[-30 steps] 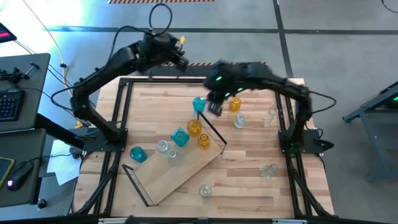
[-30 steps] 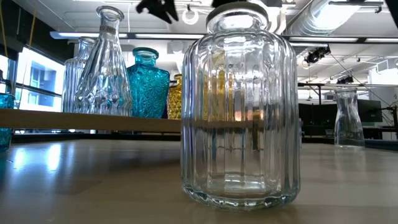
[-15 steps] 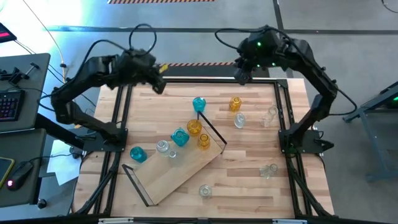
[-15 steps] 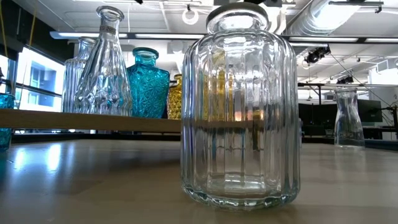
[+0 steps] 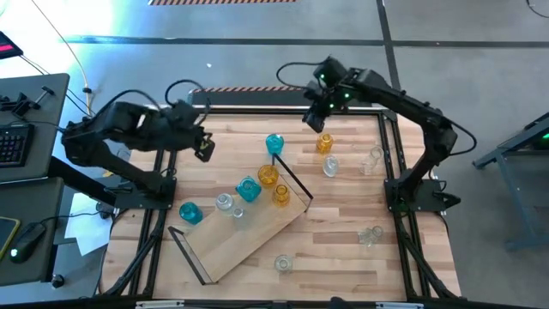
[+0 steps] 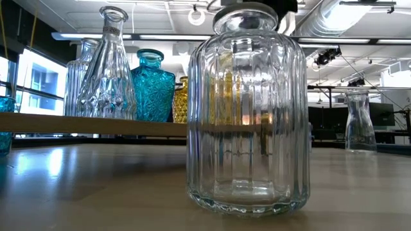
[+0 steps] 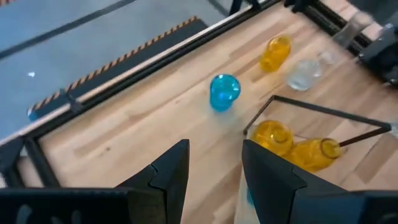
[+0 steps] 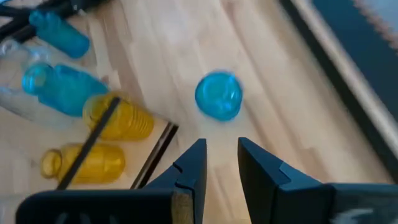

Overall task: Sort vases onto shelf
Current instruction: Put the blue vase on the shelf aligned with the other blue vase

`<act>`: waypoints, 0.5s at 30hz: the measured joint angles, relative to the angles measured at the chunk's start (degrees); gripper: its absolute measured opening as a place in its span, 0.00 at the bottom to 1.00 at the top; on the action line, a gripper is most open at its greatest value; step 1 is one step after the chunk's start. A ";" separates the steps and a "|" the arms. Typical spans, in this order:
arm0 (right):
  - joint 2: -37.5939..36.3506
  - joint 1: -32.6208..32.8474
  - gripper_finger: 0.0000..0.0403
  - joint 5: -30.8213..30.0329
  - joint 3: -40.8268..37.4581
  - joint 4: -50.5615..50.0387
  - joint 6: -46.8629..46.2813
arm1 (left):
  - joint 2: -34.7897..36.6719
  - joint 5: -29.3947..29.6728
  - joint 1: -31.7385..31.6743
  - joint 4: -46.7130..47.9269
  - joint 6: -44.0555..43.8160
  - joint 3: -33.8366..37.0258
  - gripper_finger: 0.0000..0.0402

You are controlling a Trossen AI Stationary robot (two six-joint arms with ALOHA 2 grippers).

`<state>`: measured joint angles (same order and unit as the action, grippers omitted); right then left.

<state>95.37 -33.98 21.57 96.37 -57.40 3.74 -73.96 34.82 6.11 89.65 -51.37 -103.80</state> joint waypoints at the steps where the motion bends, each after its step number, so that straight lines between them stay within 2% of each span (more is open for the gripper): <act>1: 0.00 -0.21 0.18 1.14 -1.25 0.27 0.04 | 0.36 0.34 1.10 0.70 -1.97 0.73 0.35; 7: -0.02 -0.54 0.18 5.89 -5.71 3.80 -0.59 | 2.74 1.83 6.60 0.36 -10.95 6.79 0.35; 15: -0.04 -0.50 0.18 7.29 -6.51 10.32 -1.78 | 3.00 0.88 10.41 0.07 -18.86 14.10 0.35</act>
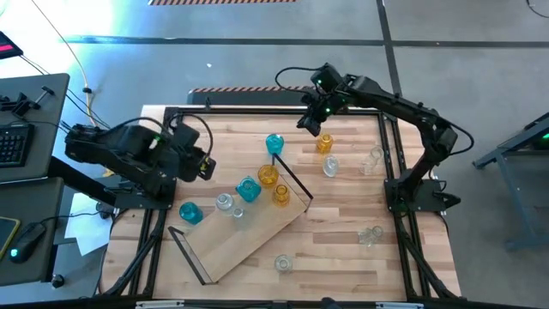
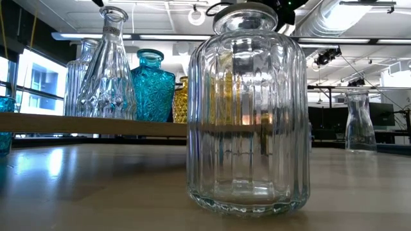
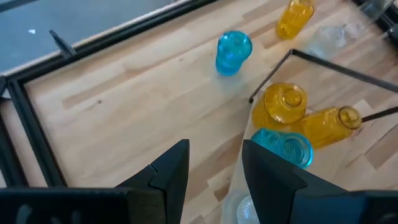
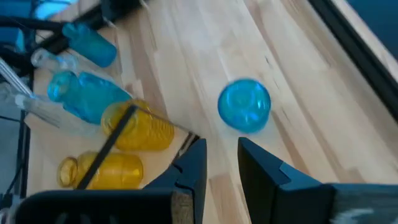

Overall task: Sort vases onto shelf
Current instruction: Put the blue vase on the shelf aligned with the other blue vase

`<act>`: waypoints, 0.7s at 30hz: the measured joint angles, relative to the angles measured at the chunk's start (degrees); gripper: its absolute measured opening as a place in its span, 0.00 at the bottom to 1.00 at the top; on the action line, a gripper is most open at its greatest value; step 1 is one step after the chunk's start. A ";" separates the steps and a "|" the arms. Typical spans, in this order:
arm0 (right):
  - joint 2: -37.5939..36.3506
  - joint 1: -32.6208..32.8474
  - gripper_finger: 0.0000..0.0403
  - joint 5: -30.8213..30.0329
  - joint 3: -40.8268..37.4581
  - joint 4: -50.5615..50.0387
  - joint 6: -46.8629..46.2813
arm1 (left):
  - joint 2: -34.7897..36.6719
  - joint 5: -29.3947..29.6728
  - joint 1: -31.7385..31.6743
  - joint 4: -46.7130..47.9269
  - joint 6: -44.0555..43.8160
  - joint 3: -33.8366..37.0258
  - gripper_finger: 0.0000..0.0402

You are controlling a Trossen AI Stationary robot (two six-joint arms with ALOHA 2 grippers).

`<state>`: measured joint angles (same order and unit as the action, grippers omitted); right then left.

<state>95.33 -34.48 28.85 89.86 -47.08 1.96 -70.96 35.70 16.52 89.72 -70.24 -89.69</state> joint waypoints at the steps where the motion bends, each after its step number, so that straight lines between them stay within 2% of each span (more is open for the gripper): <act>1: 0.00 -0.02 0.18 0.87 0.00 1.15 0.01 | 0.00 -0.31 0.46 -0.01 -0.73 0.45 0.35; 6: 0.45 -0.33 0.18 1.85 0.00 5.01 0.01 | 0.13 -0.99 3.81 0.21 -5.15 1.72 0.35; 13: 3.62 -0.52 0.18 4.46 0.02 5.77 -0.65 | 0.57 -9.73 9.11 0.31 -7.87 3.25 0.35; 15: 4.22 -0.30 0.18 4.67 0.02 5.78 -0.65 | 0.57 -14.16 10.85 0.22 -8.64 4.30 0.35; 21: 4.52 0.23 0.18 5.62 0.02 5.77 -0.06 | 0.21 -32.59 16.71 0.25 -7.36 10.32 0.35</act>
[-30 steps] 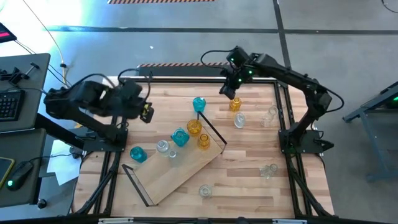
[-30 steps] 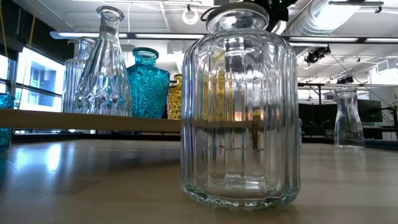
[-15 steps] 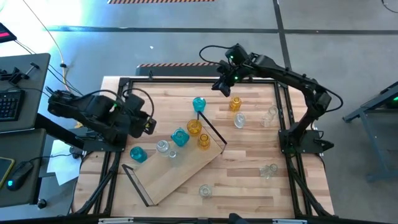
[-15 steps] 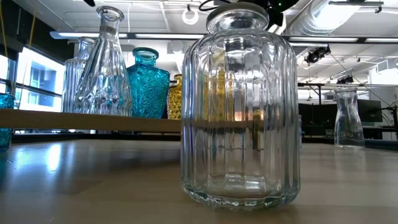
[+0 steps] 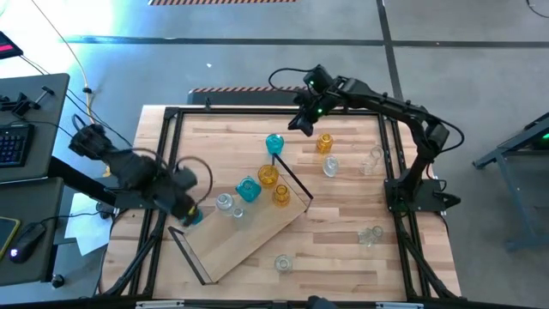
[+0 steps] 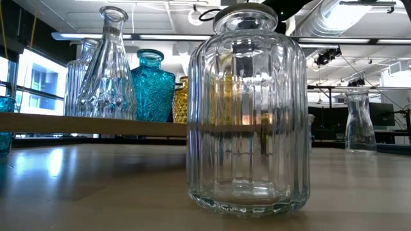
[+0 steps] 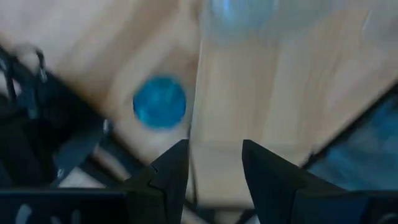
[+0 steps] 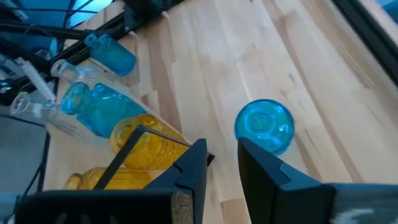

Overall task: Sort vases onto shelf
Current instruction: Put the blue vase on the shelf aligned with the other blue vase

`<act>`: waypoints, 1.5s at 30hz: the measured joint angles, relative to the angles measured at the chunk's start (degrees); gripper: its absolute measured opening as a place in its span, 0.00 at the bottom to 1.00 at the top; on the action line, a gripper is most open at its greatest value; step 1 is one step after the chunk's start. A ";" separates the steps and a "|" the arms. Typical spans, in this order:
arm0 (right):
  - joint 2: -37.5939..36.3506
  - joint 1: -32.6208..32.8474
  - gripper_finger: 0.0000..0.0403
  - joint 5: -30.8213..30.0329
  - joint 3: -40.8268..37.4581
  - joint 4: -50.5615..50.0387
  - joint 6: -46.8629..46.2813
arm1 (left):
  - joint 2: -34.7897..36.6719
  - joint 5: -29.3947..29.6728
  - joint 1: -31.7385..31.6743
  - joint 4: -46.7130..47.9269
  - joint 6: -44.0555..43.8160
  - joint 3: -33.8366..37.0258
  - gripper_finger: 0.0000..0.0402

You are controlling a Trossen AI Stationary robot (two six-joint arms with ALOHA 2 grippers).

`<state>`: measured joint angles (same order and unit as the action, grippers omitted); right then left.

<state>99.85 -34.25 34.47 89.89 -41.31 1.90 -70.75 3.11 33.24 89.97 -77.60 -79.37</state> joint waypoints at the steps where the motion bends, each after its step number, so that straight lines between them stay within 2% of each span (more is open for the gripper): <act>1: 0.00 0.01 0.18 0.61 0.00 -0.01 0.06 | 0.05 -1.46 1.08 0.04 0.15 1.18 0.35; 6: 0.00 -0.23 0.18 3.31 0.00 -0.01 0.08 | 0.01 -2.86 5.80 0.08 -0.13 5.55 0.35; 13: 0.00 -0.23 0.18 5.10 0.00 -0.71 1.15 | 0.31 0.54 7.17 -0.07 -4.81 10.19 0.35; 18: 0.00 -0.23 0.18 7.28 0.00 -1.59 1.13 | 0.32 5.85 7.17 -3.70 -9.24 12.58 0.35; 25: -0.20 -0.55 0.18 17.66 0.00 -5.78 1.43 | 1.28 7.18 7.52 -13.73 -9.21 13.98 0.44; 33: -1.27 -1.36 0.18 18.11 0.02 -6.43 4.54 | 4.43 6.24 7.85 -13.08 -13.50 13.98 0.58; 40: -2.85 -2.50 0.18 18.17 0.02 -7.25 5.17 | 5.43 3.24 4.39 -11.56 -19.74 13.98 0.59; 45: -4.51 -3.52 0.18 18.23 0.02 -7.17 3.05 | 3.92 7.42 2.68 -11.20 -19.42 13.96 0.59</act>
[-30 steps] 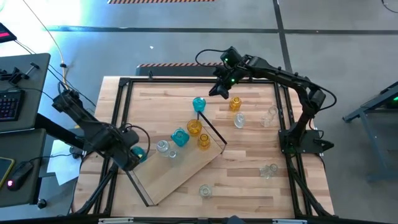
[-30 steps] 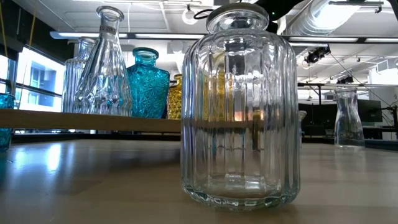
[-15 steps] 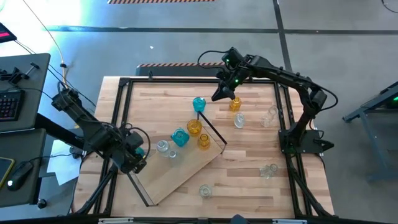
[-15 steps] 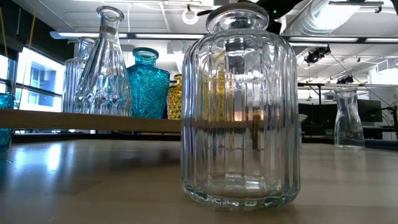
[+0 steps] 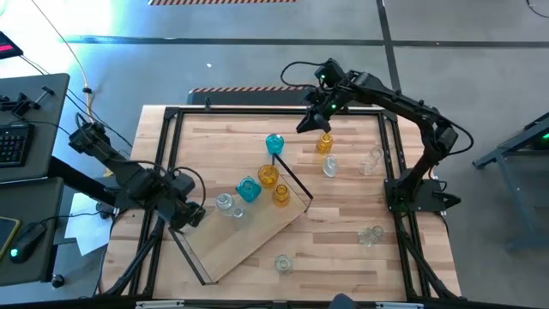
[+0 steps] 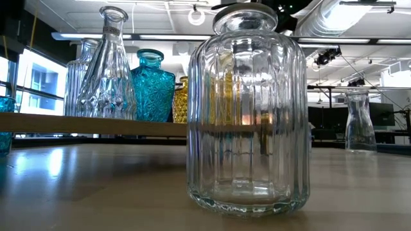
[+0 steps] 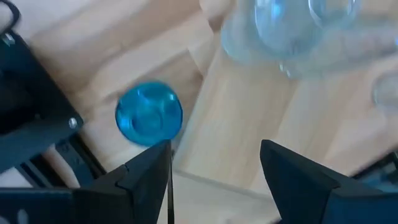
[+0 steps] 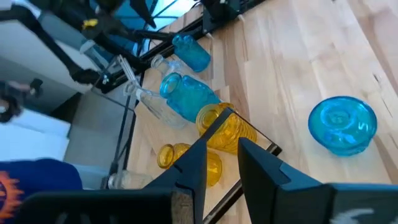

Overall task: Sort vases onto shelf
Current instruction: Put the blue vase on the shelf aligned with the other blue vase

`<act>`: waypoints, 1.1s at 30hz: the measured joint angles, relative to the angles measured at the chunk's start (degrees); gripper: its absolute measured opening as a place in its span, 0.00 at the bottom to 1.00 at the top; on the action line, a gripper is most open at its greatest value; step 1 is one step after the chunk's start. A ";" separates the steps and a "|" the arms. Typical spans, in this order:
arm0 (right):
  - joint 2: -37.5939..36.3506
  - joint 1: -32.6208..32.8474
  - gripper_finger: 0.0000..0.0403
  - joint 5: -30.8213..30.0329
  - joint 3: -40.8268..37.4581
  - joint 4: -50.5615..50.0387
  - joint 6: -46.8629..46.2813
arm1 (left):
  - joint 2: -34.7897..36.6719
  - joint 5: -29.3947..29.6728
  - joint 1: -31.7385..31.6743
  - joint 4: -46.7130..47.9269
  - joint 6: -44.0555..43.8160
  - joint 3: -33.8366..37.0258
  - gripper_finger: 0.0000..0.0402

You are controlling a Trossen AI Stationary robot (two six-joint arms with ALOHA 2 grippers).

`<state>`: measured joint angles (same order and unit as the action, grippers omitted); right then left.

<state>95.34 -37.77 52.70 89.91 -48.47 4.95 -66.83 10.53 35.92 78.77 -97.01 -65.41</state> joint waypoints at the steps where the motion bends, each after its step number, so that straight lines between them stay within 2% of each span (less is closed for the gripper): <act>1: -0.28 -0.24 0.18 0.01 0.00 -0.08 -0.68 | -0.45 0.54 -0.43 0.30 -0.11 0.00 0.59; 6: -1.99 -0.90 0.18 0.01 0.00 0.05 -4.25 | -3.34 1.02 -2.23 0.65 0.46 0.00 0.59; 17: -5.87 -0.99 0.18 -1.48 0.00 -0.06 -8.16 | -10.30 -2.78 -2.20 0.99 10.86 0.00 0.59; 24: -7.83 -0.79 0.18 -2.76 0.00 -0.37 -9.24 | -12.20 -6.85 -2.20 1.83 14.78 0.00 0.59; 33: -8.60 -0.77 0.18 -3.03 0.00 -0.61 -9.66 | -13.46 -9.10 -1.66 3.00 16.77 1.55 0.59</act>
<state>86.74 -38.54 49.67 89.91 -49.08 -4.71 -80.29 1.43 34.26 81.77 -80.24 -63.86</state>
